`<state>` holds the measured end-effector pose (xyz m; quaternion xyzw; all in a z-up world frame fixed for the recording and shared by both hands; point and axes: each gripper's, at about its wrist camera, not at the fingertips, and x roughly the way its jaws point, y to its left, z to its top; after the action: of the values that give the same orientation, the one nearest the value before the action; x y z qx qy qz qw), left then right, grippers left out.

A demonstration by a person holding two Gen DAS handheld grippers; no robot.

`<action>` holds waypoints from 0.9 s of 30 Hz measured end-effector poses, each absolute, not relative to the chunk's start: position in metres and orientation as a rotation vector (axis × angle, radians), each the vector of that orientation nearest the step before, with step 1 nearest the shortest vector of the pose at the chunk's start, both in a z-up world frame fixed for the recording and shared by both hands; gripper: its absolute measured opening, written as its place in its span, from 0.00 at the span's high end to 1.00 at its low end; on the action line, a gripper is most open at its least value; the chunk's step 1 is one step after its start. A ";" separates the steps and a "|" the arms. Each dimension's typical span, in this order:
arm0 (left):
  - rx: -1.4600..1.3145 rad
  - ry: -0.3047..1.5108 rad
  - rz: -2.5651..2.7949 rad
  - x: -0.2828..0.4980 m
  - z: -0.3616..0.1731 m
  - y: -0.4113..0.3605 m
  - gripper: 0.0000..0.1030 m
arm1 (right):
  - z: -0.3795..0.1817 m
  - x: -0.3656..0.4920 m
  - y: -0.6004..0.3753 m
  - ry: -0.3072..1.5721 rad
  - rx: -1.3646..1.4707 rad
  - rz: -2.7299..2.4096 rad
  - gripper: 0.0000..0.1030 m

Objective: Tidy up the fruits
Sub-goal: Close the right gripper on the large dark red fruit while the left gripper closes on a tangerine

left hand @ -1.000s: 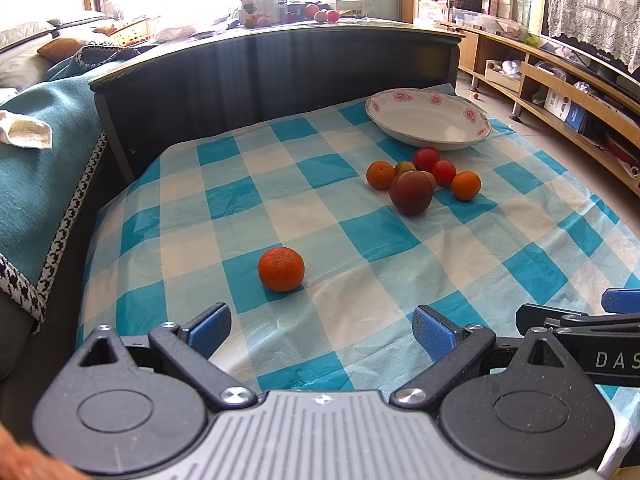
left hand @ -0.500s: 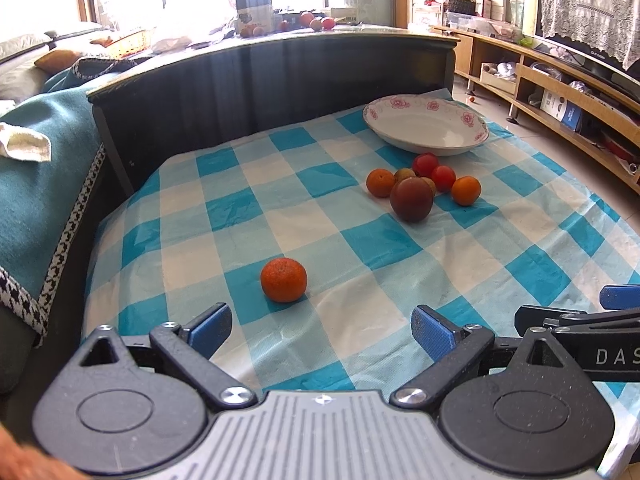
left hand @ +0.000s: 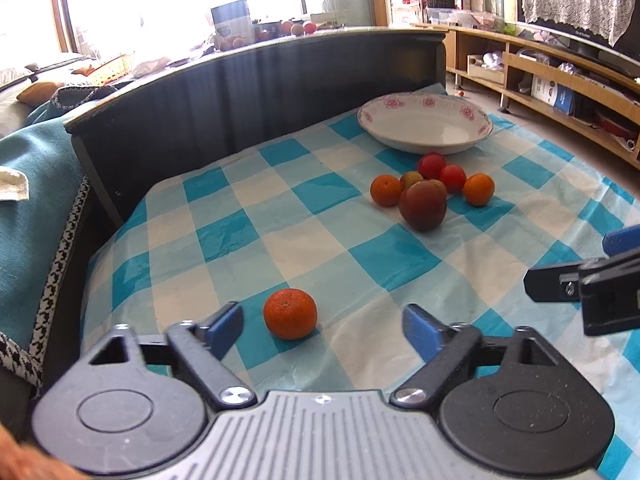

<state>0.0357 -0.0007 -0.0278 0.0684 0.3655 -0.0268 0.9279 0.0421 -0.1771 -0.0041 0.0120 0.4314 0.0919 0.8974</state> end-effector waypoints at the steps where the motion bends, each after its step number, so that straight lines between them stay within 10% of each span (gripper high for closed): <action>1: 0.136 0.766 -0.057 0.039 -0.030 0.000 0.23 | -0.005 0.046 -0.176 0.896 0.022 0.195 0.12; 27: 0.083 0.823 -0.026 0.078 -0.048 0.007 0.27 | -0.023 0.130 -0.151 0.889 -0.006 0.321 0.25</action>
<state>0.0778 0.0067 -0.0481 0.0402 0.3998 -0.0126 0.9156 0.1296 -0.1513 -0.0229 -0.0030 0.4283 0.1545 0.8903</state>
